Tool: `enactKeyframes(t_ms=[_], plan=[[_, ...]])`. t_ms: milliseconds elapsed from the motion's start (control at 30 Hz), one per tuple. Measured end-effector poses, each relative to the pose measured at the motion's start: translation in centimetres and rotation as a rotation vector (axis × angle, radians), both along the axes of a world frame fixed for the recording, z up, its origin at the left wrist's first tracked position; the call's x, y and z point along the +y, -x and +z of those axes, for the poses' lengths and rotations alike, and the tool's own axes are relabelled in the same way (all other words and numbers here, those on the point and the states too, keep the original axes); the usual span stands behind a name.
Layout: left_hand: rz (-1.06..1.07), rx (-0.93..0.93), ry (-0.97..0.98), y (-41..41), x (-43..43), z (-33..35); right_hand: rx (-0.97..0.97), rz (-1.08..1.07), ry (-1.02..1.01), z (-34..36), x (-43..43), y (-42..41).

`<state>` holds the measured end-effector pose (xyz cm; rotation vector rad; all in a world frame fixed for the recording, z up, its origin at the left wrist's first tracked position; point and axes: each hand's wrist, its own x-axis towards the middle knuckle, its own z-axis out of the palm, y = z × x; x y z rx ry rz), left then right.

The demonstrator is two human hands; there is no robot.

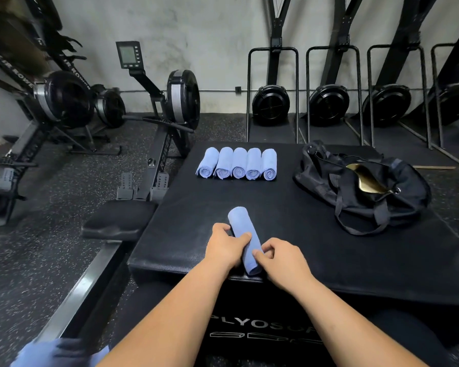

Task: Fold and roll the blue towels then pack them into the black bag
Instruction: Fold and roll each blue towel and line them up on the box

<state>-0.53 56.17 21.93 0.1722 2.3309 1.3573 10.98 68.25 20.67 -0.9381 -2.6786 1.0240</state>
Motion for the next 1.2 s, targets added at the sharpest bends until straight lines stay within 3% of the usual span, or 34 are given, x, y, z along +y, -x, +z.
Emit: enactKeyframes(t_ms=[300,567,733,1000,1200], plan=[[0.017,-0.145,-0.243,0.6,-0.9,0.5,0.082,0.072,0.117,0.7,-0.6,-0.3],[0.022,-0.226,-0.394,3.1,-1.8,2.5,0.215,0.25,0.472,3.5,-0.3,1.9],[0.02,-0.235,-0.51,5.1,-2.3,3.2,0.296,0.233,0.614,5.0,-0.8,4.3],[-0.029,-0.106,-0.574,9.2,-2.8,3.4,0.359,0.124,0.676,5.8,-0.8,9.9],[-0.05,0.238,-0.283,13.7,-2.9,2.3,0.384,0.08,0.634,6.0,0.1,14.9]])
